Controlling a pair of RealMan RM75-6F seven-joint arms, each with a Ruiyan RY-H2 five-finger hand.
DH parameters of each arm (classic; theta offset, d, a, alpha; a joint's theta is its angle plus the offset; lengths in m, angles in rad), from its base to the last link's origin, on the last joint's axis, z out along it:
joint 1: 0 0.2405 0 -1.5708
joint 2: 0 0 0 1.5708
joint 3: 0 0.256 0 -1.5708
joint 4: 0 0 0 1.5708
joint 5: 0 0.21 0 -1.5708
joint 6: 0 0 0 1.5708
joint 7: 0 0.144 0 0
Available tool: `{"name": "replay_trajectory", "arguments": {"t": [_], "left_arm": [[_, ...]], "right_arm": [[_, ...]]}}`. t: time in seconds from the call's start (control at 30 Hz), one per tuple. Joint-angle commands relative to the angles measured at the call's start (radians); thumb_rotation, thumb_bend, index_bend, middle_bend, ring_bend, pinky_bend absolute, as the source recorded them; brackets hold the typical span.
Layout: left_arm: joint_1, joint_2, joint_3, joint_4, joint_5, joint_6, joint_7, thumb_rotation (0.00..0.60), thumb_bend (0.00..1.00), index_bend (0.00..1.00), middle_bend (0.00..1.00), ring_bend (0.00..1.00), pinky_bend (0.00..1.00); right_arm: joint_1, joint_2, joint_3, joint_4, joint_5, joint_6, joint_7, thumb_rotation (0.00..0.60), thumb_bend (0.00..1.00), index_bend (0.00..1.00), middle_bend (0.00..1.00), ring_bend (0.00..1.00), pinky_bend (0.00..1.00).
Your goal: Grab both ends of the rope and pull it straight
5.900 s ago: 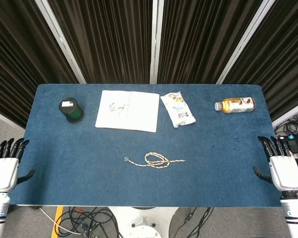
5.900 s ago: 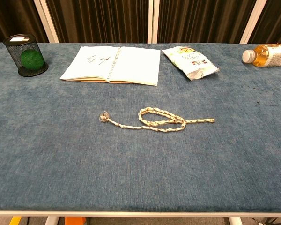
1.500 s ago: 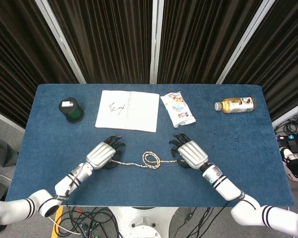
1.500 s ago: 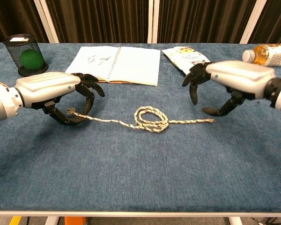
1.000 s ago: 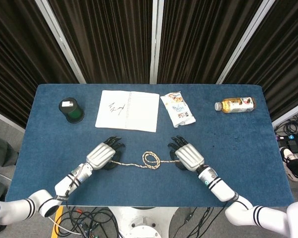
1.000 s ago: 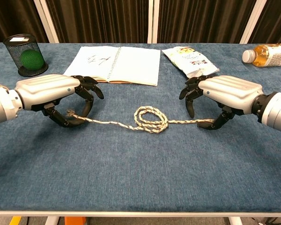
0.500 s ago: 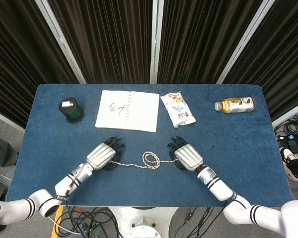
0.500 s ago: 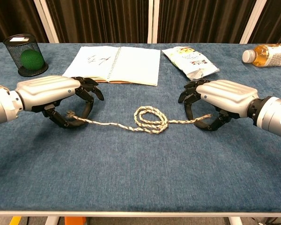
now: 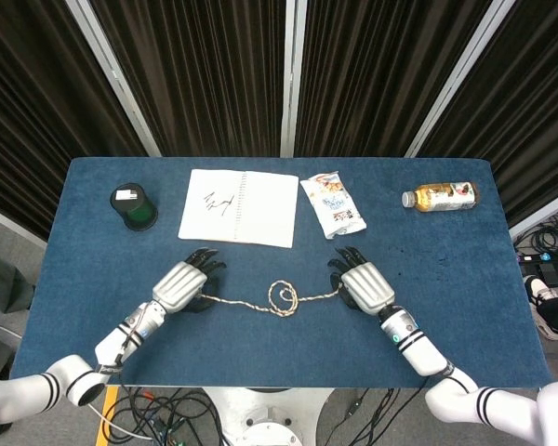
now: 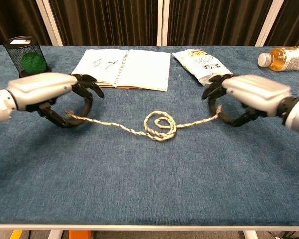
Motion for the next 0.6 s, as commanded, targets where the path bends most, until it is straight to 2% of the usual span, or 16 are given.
{"name": "replay_trajectory", "arguments": {"t": [0.03, 0.3, 0.6], "left_arm": [[0.024, 0.022, -0.008, 0.002, -0.019, 0.023, -0.028, 0.600, 0.37, 0.63, 0.19, 0.00, 0.00], [0.076, 0.062, -0.028, 0.035, -0.075, 0.051, -0.101, 0.600, 0.37, 0.63, 0.19, 0.00, 0.00], [0.115, 0.066, -0.052, 0.100, -0.125, 0.056, -0.138, 0.600, 0.37, 0.63, 0.19, 0.00, 0.00]], "right_arm": [[-0.032, 0.058, 0.011, -0.043, 0.023, 0.040, -0.016, 0.600, 0.48, 0.61, 0.23, 0.00, 0.00], [-0.106, 0.187, 0.023, -0.149, 0.090, 0.102, -0.059, 0.600, 0.48, 0.62, 0.23, 0.00, 0.00], [-0.165, 0.231, 0.020, -0.169, 0.150, 0.123, -0.060, 0.600, 0.48, 0.62, 0.22, 0.00, 0.00]]}}
